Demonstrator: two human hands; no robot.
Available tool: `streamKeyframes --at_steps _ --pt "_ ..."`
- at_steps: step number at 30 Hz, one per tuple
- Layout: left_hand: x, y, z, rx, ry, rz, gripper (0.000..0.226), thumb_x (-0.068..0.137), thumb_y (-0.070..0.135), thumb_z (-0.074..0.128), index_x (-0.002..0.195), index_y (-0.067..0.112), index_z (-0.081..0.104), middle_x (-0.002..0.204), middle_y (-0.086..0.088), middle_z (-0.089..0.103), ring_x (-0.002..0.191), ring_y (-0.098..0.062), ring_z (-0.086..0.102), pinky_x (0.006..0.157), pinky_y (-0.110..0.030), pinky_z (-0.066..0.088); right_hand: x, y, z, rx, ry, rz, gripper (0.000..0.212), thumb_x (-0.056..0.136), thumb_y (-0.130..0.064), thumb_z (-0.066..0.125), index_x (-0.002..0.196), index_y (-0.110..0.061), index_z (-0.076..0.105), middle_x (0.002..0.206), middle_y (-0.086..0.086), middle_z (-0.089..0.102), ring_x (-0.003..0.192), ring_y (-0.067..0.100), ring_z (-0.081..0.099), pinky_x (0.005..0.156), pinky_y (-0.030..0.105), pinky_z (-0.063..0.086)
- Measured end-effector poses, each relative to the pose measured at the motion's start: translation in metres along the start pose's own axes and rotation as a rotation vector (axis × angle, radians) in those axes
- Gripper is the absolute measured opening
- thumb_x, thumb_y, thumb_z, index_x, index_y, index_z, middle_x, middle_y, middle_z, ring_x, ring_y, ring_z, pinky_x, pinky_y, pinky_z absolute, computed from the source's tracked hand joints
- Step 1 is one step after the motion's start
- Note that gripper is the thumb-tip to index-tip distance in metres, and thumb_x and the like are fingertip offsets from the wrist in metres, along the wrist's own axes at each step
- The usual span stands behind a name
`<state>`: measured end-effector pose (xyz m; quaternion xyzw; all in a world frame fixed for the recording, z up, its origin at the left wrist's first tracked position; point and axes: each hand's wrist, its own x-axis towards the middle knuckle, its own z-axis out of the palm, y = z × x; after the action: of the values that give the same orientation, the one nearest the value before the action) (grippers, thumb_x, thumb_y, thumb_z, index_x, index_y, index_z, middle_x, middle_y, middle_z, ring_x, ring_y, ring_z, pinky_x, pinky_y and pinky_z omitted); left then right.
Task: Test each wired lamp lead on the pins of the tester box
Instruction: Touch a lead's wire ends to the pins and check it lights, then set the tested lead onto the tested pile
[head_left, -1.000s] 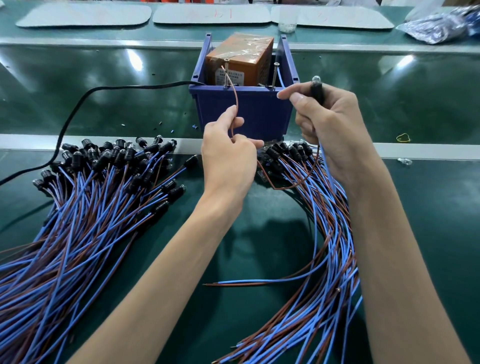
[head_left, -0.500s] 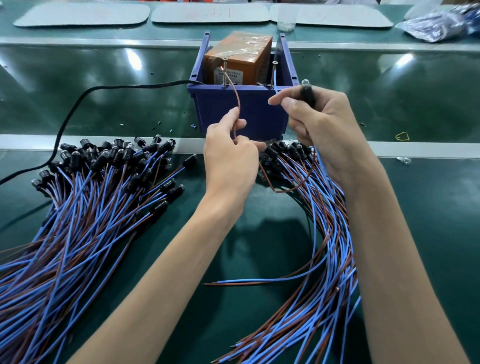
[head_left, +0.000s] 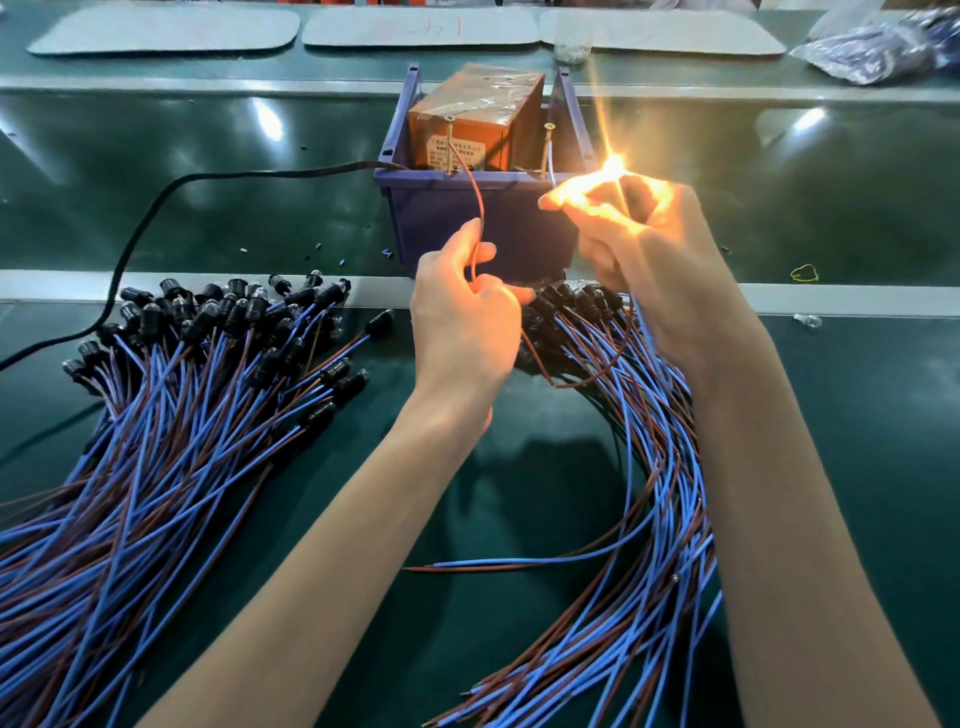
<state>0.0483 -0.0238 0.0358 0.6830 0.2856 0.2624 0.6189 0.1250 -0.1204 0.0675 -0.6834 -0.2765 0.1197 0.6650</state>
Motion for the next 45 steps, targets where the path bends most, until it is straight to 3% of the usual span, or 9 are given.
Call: streamKeyframes --at_steps 9,14,17,21,27,30,33,40,45 --pt "0.002 0.004 -0.003 0.055 -0.044 0.027 0.050 0.092 -0.003 0.039 0.135 0.022 0.049 0.102 0.012 0.052 0.058 0.007 0.061 0.060 -0.015 0.044 0.001 -0.001 -0.004 -0.073 -0.005 -0.017 0.019 0.097 -0.008 0.051 0.086 -0.012 0.066 0.044 -0.011 0.045 0.041 0.001 0.036 0.044 0.011 0.030" --pt "0.009 0.009 -0.010 0.092 -0.093 0.004 0.033 0.091 0.008 0.046 0.119 0.024 0.050 0.092 0.011 0.056 0.073 -0.005 0.067 0.077 -0.030 0.050 0.005 0.003 -0.011 -0.208 0.021 0.045 0.015 0.101 -0.027 0.046 0.099 -0.019 0.059 0.058 -0.002 0.066 0.042 0.007 0.055 0.044 0.010 0.037" --pt "0.012 0.011 -0.014 0.155 -0.069 0.019 0.046 0.089 0.011 0.050 0.134 0.019 0.042 0.099 0.006 0.056 0.095 -0.020 0.064 0.094 -0.045 0.049 0.006 0.007 -0.016 -0.445 0.097 0.102 0.017 0.099 -0.044 0.044 0.100 -0.031 0.055 0.067 0.000 0.069 0.047 0.007 0.062 0.053 0.015 0.043" --pt "0.008 0.012 -0.015 0.242 0.006 0.152 0.081 0.085 0.012 0.055 0.152 0.017 0.009 0.119 0.000 0.049 0.068 0.005 0.055 0.095 -0.044 0.048 0.010 0.008 -0.023 -0.621 0.181 0.079 0.037 0.099 -0.045 0.044 0.102 -0.012 0.060 0.067 -0.006 0.052 0.070 0.015 0.052 0.066 0.026 0.035" --pt "-0.003 0.011 -0.011 0.500 0.090 0.482 0.098 0.077 0.004 0.061 0.153 0.011 -0.001 0.146 -0.017 0.016 0.113 -0.016 0.048 0.095 -0.030 0.049 0.008 -0.004 -0.020 -0.116 0.112 0.110 0.019 0.099 -0.013 0.046 0.088 -0.017 0.061 0.063 -0.006 0.038 0.053 0.004 0.032 0.047 0.015 0.029" --pt "-0.006 0.012 -0.010 0.661 0.162 0.550 0.092 0.073 0.007 0.063 0.151 0.003 0.014 0.151 -0.034 0.001 0.143 -0.040 0.013 0.119 -0.025 0.006 0.005 -0.012 -0.023 0.047 0.025 -0.021 0.020 0.100 -0.009 0.043 0.095 -0.015 0.061 0.063 -0.008 0.045 0.056 0.004 0.037 0.049 0.015 0.029" --pt "-0.008 0.014 -0.009 0.794 0.091 0.709 0.075 0.079 0.020 0.062 0.147 0.008 0.034 0.155 -0.030 0.008 0.146 -0.042 0.004 0.117 -0.031 0.002 0.001 -0.018 -0.024 0.180 -0.038 -0.141 0.019 0.102 -0.016 0.039 0.103 -0.015 0.057 0.063 -0.006 0.049 0.056 0.008 0.037 0.050 0.020 0.027" --pt "-0.018 0.008 -0.003 0.696 -0.525 0.667 0.037 0.095 0.038 0.041 0.104 0.021 0.072 0.153 0.008 0.035 0.148 -0.009 0.005 0.117 -0.051 0.011 0.004 -0.021 -0.023 0.482 0.138 -0.170 0.019 0.105 -0.018 0.033 0.105 -0.012 0.051 0.056 -0.007 0.035 0.052 0.008 0.022 0.048 0.022 0.019" --pt "-0.014 0.006 -0.007 0.790 -0.550 0.616 0.021 0.096 0.032 0.051 0.097 0.017 0.065 0.105 0.007 0.069 0.114 -0.012 0.055 0.114 -0.037 0.018 0.007 -0.017 -0.029 0.463 0.313 -0.096 0.019 0.104 -0.016 0.036 0.099 -0.013 0.054 0.057 -0.007 0.030 0.052 0.008 0.020 0.049 0.020 0.022"
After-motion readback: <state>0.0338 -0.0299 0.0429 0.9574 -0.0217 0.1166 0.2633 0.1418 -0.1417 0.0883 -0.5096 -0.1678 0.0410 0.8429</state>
